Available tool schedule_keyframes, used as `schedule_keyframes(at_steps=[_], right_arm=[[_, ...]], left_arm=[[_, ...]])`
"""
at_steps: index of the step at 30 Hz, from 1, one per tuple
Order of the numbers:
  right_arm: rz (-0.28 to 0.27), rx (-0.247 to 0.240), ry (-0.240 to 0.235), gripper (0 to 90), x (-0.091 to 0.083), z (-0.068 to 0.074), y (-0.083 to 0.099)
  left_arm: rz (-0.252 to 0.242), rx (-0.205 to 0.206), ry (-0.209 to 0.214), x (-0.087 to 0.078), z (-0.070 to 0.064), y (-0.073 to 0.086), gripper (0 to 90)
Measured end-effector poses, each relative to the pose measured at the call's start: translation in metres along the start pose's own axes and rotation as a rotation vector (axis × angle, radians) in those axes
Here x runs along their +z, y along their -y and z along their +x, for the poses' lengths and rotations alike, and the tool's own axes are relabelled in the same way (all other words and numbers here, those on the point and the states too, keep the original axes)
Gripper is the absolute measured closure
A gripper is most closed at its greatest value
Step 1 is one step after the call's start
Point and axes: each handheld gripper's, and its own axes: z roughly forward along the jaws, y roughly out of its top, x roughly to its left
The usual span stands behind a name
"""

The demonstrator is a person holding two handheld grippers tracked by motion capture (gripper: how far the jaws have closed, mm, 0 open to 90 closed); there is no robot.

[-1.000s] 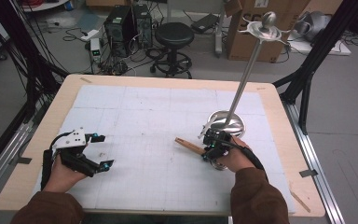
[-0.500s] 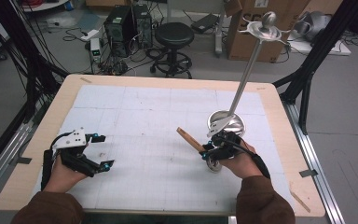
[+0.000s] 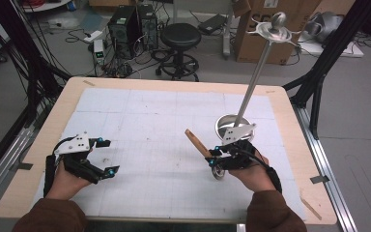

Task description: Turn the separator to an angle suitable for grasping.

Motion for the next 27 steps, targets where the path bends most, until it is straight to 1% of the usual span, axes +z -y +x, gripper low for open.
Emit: schedule_keyframes(at_steps=[1,5,7,8,10,11,12,14,16,17,18,22,24,26,27], right_arm=[[-0.016,-0.011,0.001,68.8,-0.001,0.001,0.001],[-0.048,-0.005,-0.006,68.8,-0.004,0.008,0.005],[-0.068,-0.014,-0.003,68.9,-0.004,0.008,0.007],[-0.067,-0.007,-0.006,68.9,-0.004,0.009,0.008],[-0.071,-0.011,-0.007,68.9,-0.004,0.009,0.007],[-0.078,-0.021,-0.006,68.8,-0.004,0.009,0.007],[-0.082,-0.015,-0.011,68.9,-0.005,0.009,0.007],[-0.097,-0.021,-0.011,68.9,-0.005,0.008,0.007],[-0.098,-0.013,-0.02,68.8,-0.006,0.008,0.006],[-0.106,-0.025,-0.018,68.8,-0.006,0.007,0.005],[-0.106,-0.017,-0.024,68.8,-0.006,0.008,0.004],[-0.133,-0.034,-0.034,68.8,-0.006,0.008,0.0],[-0.133,-0.031,-0.047,68.8,-0.005,0.009,-0.003],[-0.143,-0.046,-0.047,68.8,-0.004,0.009,-0.006],[-0.142,-0.042,-0.054,68.8,-0.004,0.01,-0.007]], left_arm=[[0.0,0.001,0.002,0.001,0.0,0.0,1.7],[0.004,0.003,0.004,0.002,-0.002,-0.001,1.7],[0.0,0.004,0.006,0.002,-0.002,-0.001,1.7],[-0.001,0.003,0.006,0.002,-0.002,-0.002,1.7],[-0.001,0.002,0.008,0.002,-0.001,-0.002,1.7],[-0.003,0.0,0.008,0.003,-0.001,-0.002,1.7],[-0.001,0.001,0.008,0.003,-0.001,-0.002,1.7],[-0.007,0.0,0.009,0.002,-0.001,-0.003,1.7],[-0.01,0.001,0.009,0.002,-0.001,-0.004,1.7],[-0.007,0.001,0.01,0.002,-0.001,-0.005,1.7],[-0.011,0.003,0.011,0.002,-0.002,-0.006,1.7],[-0.026,0.01,0.032,0.003,-0.006,-0.015,1.7],[-0.029,0.022,0.046,0.003,-0.007,-0.02,1.7],[-0.045,0.025,0.063,0.004,-0.01,-0.026,1.7],[-0.052,0.03,0.07,0.005,-0.011,-0.029,1.7]])
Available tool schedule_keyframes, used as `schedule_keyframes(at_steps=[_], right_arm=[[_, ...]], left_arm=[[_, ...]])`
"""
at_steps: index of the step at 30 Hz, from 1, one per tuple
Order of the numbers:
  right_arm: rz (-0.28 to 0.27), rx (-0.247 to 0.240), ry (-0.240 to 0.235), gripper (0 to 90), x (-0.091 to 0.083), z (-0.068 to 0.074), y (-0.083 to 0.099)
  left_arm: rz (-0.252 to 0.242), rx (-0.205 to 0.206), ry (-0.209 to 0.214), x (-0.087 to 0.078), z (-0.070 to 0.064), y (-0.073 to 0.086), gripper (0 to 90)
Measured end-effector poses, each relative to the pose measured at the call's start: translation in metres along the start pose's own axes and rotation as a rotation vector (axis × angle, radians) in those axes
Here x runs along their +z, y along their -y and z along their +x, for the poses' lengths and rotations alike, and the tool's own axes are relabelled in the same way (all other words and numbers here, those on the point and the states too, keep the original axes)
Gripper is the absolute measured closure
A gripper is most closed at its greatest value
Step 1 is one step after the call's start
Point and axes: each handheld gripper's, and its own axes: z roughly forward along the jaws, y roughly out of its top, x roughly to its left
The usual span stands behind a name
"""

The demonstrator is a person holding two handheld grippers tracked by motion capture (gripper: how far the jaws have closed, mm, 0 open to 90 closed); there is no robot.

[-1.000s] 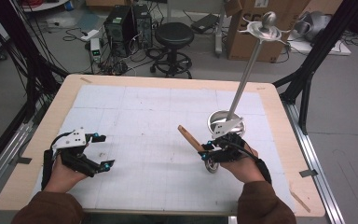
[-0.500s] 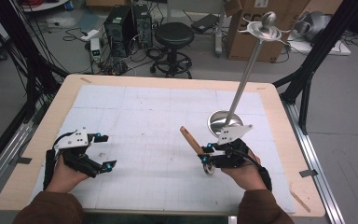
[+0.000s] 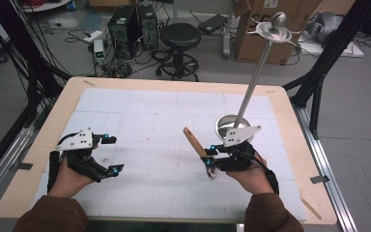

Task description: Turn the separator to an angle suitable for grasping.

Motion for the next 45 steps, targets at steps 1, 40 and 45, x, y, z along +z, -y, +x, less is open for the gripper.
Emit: schedule_keyframes(at_steps=[1,40,45], right_arm=[[-0.005,-0.003,-0.004,68.8,0.001,0.0,-0.001],[-0.102,-0.097,-0.133,68.8,0.039,0.013,-0.04],[-0.115,-0.105,-0.141,68.8,0.039,0.014,-0.041]], left_arm=[[-0.005,0.003,0.007,0.001,-0.001,-0.003,1.7],[-0.07,0.093,0.164,0.062,-0.029,-0.094,1.7],[-0.092,0.103,0.194,0.066,-0.032,-0.097,11.9]])
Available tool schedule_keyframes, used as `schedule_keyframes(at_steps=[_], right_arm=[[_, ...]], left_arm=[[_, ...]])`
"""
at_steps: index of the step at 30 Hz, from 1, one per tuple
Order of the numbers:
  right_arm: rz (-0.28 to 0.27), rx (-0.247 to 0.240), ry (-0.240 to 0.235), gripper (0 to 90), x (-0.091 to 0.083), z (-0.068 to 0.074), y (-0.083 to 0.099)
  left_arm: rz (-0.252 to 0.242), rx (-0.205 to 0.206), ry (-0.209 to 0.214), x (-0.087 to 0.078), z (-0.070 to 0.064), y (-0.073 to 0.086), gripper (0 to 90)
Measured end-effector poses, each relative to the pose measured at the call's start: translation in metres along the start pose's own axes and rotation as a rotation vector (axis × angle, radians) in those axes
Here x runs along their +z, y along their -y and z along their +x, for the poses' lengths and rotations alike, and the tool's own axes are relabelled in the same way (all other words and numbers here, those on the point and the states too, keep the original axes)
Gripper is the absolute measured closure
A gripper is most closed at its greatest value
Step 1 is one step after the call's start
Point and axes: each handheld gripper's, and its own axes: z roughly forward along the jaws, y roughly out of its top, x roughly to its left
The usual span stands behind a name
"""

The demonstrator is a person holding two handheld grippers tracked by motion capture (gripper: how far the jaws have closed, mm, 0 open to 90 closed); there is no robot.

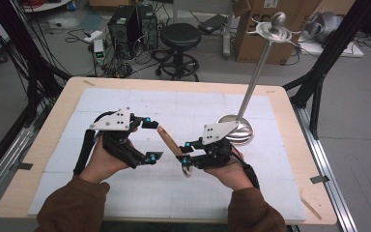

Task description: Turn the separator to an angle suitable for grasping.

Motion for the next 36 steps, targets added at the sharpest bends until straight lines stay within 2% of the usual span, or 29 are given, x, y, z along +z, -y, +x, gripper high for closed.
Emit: schedule_keyframes(at_steps=[9,15,16,18,21,36], right_arm=[[-0.017,-0.003,-0.009,68.8,-0.001,0.001,-0.001],[-0.02,-0.003,-0.01,68.8,-0.001,0.001,-0.001],[-0.02,-0.003,-0.01,68.8,-0.001,0.001,-0.001],[-0.024,-0.004,-0.012,68.8,-0.001,0.001,-0.001],[-0.029,-0.002,-0.013,68.8,-0.001,0.002,-0.002],[-0.037,-0.009,-0.023,68.8,0.0,0.003,-0.003]], left_arm=[[-0.014,0.001,0.021,0.008,0.0,-0.001,25.7],[-0.026,0.021,0.066,0.008,0.0,-0.001,44.5],[-0.032,0.011,0.066,0.008,-0.001,-0.001,47.3],[-0.028,0.019,0.067,0.008,-0.001,-0.001,49.3],[-0.02,0.028,0.083,0.01,-0.001,0.0,57.1],[-0.018,0.029,0.088,0.015,-0.002,0.0,61.9]])
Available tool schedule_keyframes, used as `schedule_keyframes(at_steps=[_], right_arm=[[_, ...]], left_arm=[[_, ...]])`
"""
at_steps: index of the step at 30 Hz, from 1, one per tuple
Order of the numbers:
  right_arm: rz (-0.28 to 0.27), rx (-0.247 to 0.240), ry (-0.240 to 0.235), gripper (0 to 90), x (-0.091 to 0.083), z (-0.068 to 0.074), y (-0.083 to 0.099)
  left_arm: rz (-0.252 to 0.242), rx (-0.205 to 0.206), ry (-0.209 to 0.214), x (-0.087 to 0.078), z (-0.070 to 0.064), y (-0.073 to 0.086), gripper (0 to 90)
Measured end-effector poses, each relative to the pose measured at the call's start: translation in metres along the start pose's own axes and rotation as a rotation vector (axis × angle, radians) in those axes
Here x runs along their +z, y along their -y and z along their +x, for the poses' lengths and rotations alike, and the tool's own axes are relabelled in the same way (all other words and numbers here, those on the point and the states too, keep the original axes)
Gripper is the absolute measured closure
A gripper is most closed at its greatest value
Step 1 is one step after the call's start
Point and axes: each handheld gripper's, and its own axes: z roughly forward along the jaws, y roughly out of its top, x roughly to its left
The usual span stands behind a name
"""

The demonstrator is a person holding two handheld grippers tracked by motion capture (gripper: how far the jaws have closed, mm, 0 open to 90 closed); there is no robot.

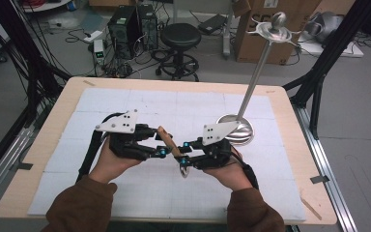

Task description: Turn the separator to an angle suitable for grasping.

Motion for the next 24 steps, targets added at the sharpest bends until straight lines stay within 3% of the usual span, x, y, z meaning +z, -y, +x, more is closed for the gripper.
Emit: schedule_keyframes(at_steps=[24], right_arm=[[-0.006,-0.004,-0.003,68.7,0.0076,-0.001,-0.002]], left_arm=[[-0.017,-0.012,0.003,0.0072,0.0019,-0.0002,67.7]])
